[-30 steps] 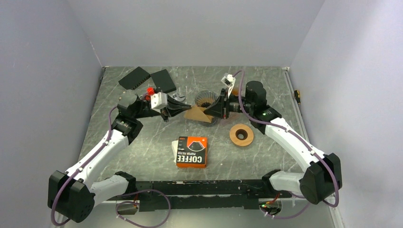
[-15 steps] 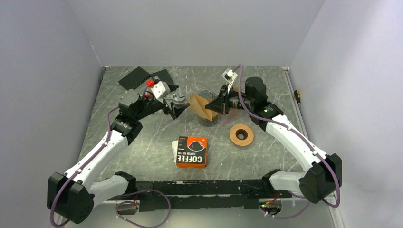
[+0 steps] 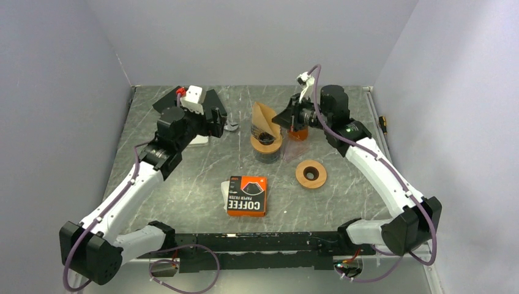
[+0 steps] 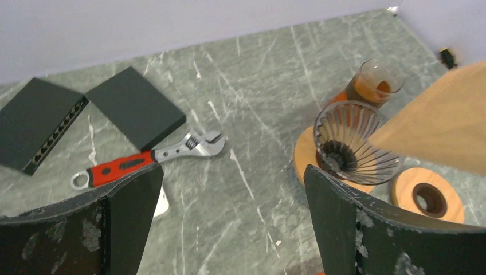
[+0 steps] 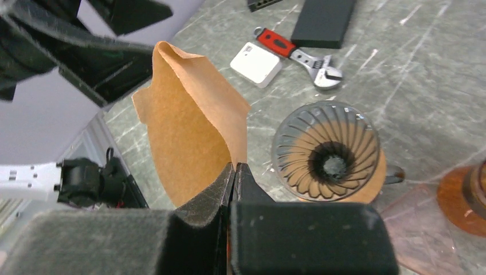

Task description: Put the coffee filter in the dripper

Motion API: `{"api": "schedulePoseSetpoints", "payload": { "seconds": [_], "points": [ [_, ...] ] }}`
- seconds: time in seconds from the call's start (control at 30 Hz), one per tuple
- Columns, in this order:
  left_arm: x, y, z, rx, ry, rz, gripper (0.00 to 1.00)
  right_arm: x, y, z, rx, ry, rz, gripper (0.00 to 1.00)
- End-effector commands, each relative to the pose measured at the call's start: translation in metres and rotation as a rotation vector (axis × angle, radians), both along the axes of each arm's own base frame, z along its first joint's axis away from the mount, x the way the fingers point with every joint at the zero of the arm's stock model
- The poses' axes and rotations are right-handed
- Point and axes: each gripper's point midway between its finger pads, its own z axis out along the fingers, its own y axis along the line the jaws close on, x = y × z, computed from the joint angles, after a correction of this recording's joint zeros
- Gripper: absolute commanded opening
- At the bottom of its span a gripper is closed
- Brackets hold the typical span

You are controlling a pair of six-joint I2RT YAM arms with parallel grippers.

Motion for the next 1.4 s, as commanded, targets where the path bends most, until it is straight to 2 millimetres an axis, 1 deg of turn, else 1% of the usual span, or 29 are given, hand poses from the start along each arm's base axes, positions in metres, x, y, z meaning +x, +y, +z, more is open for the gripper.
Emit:
{"api": "schedulePoseSetpoints", "payload": {
  "seconds": [0.0, 0.17, 0.2, 0.23, 0.27, 0.37, 0.4, 0.57, 0.8, 1.07, 1.3, 1.37],
  "points": [
    [0.005, 0.012, -0.017, 0.014, 0.094, 0.096, 0.99, 0.023, -0.016, 0.015, 0.017, 0.049, -0.113, 0.00],
    [0.014, 0.017, -0.032, 0.039, 0.195, 0.158, 0.99, 0.036, -0.021, -0.001, -0.038, 0.118, -0.167, 0.00],
    [0.015, 0.017, -0.033, 0.049, 0.221, 0.164, 0.99, 0.038, -0.022, -0.004, -0.049, 0.129, -0.173, 0.00],
    [0.017, 0.016, -0.029, 0.055, 0.237, 0.165, 1.00, 0.039, -0.023, -0.006, -0.057, 0.136, -0.181, 0.00],
    [0.018, 0.014, -0.031, 0.064, 0.264, 0.164, 0.99, 0.041, -0.023, -0.008, -0.067, 0.144, -0.186, 0.00],
    [0.021, 0.003, -0.034, 0.078, 0.327, 0.118, 1.00, 0.045, -0.029, -0.012, -0.104, 0.155, -0.223, 0.00],
    [0.022, -0.002, -0.039, 0.084, 0.359, 0.095, 1.00, 0.047, -0.031, -0.013, -0.118, 0.154, -0.235, 0.00],
    [0.027, -0.021, -0.036, 0.051, 0.401, 0.027, 0.99, 0.058, -0.039, -0.025, -0.194, 0.168, -0.296, 0.00],
    [0.027, -0.047, -0.024, -0.051, 0.403, -0.050, 1.00, 0.065, -0.029, -0.042, -0.256, 0.206, -0.292, 0.00],
    [0.024, -0.081, -0.026, -0.067, 0.429, -0.100, 1.00, 0.068, -0.019, -0.062, -0.309, 0.253, -0.277, 0.00],
    [0.025, -0.101, -0.019, -0.113, 0.403, -0.163, 1.00, 0.070, -0.007, -0.075, -0.320, 0.289, -0.243, 0.00],
    [0.027, -0.105, -0.021, -0.130, 0.405, -0.171, 1.00, 0.070, -0.004, -0.077, -0.318, 0.288, -0.238, 0.02]
  ]
}}
